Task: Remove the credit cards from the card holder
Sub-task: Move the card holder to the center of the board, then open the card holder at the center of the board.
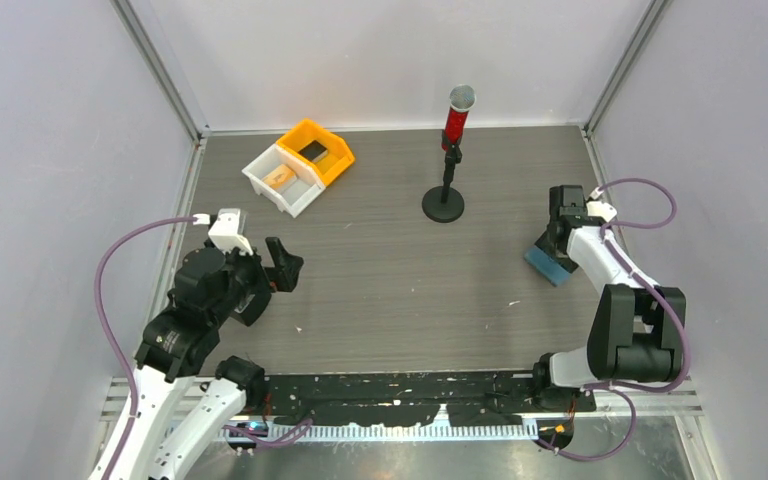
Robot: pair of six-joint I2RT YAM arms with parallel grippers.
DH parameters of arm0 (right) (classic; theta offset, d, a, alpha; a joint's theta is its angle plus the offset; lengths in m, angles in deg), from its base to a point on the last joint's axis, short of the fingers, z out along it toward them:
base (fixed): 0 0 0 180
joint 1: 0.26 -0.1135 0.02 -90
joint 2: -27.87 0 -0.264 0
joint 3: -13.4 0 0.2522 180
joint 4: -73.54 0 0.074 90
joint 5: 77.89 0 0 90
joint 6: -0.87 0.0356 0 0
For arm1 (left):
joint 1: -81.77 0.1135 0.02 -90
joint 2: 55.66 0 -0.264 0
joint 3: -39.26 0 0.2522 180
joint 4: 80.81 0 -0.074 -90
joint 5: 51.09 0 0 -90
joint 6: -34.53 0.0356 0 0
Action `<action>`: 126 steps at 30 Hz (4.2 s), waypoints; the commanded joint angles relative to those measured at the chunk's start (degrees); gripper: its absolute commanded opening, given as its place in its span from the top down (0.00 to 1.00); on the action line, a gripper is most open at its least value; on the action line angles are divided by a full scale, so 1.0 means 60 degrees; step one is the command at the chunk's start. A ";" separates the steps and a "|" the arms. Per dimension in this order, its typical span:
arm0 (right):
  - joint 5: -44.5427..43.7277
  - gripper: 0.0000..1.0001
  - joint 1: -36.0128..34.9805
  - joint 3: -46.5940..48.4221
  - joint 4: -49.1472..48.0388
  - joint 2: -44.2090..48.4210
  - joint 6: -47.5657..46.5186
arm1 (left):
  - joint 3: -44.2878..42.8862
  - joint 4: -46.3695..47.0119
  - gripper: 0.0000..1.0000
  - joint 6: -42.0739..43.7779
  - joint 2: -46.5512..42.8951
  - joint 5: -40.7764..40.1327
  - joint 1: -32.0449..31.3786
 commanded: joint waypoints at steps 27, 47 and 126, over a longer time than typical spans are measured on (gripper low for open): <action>0.1894 0.60 0.1452 0.0321 -0.1437 -0.2093 -0.0007 | -0.0004 0.0047 0.01 0.0257 0.0160 -0.0304 -0.0109; 0.3693 0.95 -0.0318 -0.0598 -0.1218 -0.0905 -0.0297 | 0.0018 0.0010 0.01 0.0257 0.0066 -0.0239 -0.0109; 0.8503 0.23 -0.5864 -0.3868 -0.3294 0.2312 0.0645 | 0.1728 0.2356 0.15 -0.1963 0.3507 0.4483 -0.1544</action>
